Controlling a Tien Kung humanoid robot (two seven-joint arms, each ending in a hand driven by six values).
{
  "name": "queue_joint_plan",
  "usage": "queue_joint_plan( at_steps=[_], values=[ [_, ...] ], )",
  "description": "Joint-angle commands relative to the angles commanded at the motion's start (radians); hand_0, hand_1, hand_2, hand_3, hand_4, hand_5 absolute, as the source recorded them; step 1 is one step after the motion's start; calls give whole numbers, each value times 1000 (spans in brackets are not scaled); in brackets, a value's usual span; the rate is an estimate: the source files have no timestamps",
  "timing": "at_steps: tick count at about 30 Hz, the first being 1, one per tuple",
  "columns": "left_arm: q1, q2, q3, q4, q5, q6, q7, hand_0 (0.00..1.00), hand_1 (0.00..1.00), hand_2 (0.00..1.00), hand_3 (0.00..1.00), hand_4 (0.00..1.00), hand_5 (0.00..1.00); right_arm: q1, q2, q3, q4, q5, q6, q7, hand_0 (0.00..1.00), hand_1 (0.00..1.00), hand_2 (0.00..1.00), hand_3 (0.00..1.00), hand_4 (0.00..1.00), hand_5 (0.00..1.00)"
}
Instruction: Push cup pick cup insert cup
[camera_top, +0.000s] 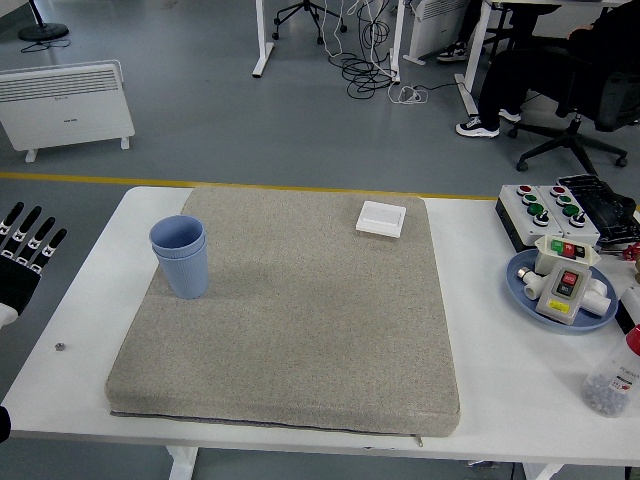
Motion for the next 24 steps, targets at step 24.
queue_joint_plan(
  at_steps=[24],
  values=[
    [8,-60,7,86,5,-41,-30,681,680,667,594,633,998,-12,1,0,0,7,-3,0,750,607,585,582,109,568]
  ],
)
